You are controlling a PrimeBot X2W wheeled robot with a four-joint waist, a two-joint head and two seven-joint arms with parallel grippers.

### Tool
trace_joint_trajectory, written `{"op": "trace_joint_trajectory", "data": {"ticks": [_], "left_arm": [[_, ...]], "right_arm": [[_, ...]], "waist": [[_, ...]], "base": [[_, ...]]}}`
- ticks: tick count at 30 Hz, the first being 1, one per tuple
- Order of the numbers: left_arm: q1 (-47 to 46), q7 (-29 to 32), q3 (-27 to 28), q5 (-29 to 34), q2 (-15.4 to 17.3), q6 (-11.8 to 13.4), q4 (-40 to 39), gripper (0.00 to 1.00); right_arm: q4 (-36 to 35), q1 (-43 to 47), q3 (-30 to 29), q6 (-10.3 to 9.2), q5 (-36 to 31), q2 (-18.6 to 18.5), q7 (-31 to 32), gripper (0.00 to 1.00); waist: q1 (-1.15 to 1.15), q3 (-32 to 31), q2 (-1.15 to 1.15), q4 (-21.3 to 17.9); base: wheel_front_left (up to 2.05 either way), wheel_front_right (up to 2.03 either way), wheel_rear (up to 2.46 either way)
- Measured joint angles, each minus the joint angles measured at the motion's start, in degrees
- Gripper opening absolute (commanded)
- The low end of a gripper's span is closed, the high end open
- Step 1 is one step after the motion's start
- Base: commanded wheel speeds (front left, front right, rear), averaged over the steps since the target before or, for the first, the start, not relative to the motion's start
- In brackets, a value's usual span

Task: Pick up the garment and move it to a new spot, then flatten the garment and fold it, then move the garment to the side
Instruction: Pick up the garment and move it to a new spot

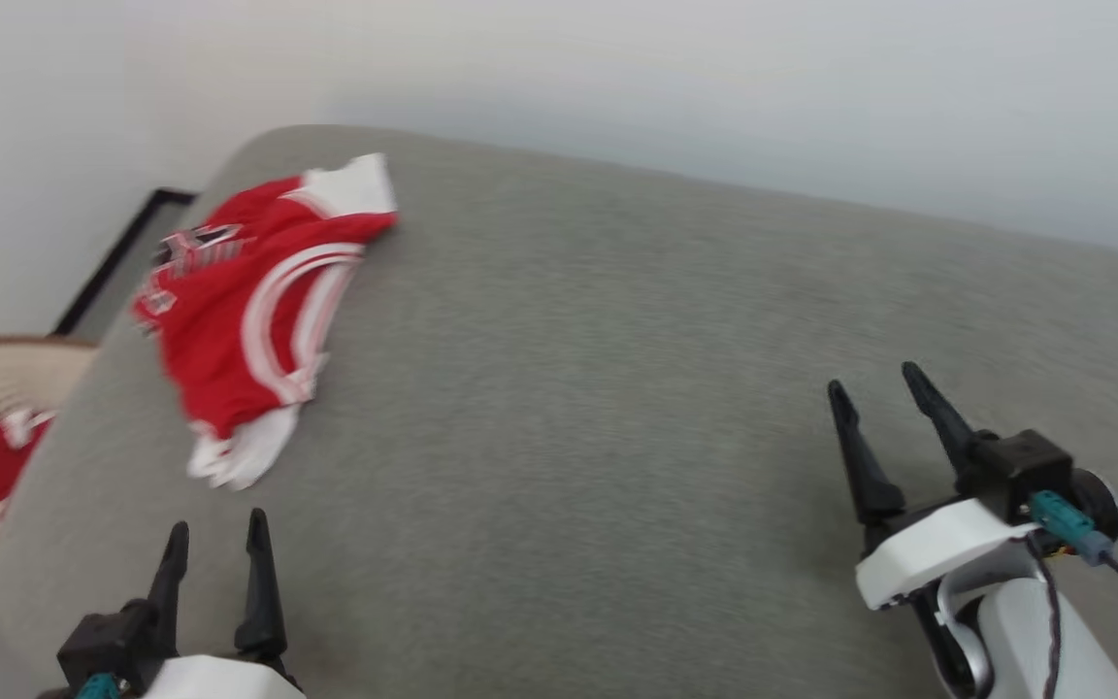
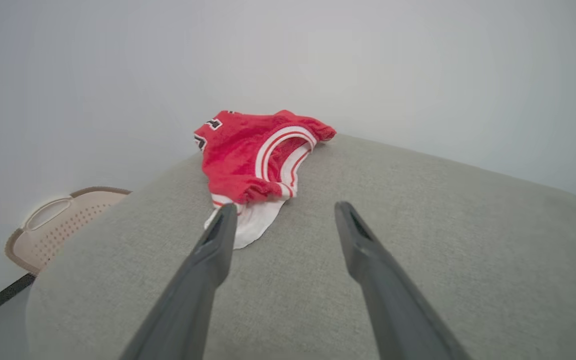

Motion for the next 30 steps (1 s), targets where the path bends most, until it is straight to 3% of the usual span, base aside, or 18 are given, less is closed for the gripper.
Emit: {"op": "trace_joint_trajectory", "data": {"ticks": [9, 14, 20, 23, 30], "left_arm": [[2.73, -0.04, -2.44, -3.7, -0.04, 2.89, -2.78, 1.0], [3.22, -0.05, -3.03, -5.19, 0.0, 3.94, -3.72, 1.0], [-1.66, -0.04, -2.86, -2.11, 0.04, 2.18, -3.72, 1.0], [-7.07, -0.04, -2.53, 0.67, 1.88, 0.56, -2.54, 1.0], [-22.13, 1.3, -0.9, 1.81, 12.49, -1.65, 9.72, 1.0]], "right_arm": [[0.83, -0.52, 4.27, 0.0, 0.55, 0.66, -0.01, 1.0], [1.02, -1.88, 6.01, 0.0, 0.78, 0.42, -0.01, 1.0], [0.87, -5.06, 7.89, 0.01, 1.78, -0.98, -0.01, 1.0], [0.34, -5.86, 7.58, 0.01, 2.29, -1.92, -0.02, 1.0], [-1.29, -7.47, 6.56, 0.01, 3.16, -2.19, -0.01, 1.0]], "waist": [[0.0, -0.11, 0.0, 8.52], [0.0, 0.83, 0.0, 9.56], [0.0, 3.22, 0.0, 5.53], [0.0, 4.86, 0.0, 2.44], [0.0, 9.44, 0.0, -6.33]], "base": [[0.0, 0.0, 0.0], [0.0, 0.0, 0.0], [0.0, 0.0, 0.0], [0.0, 0.0, 0.0], [0.0, 0.0, 0.0]]}}
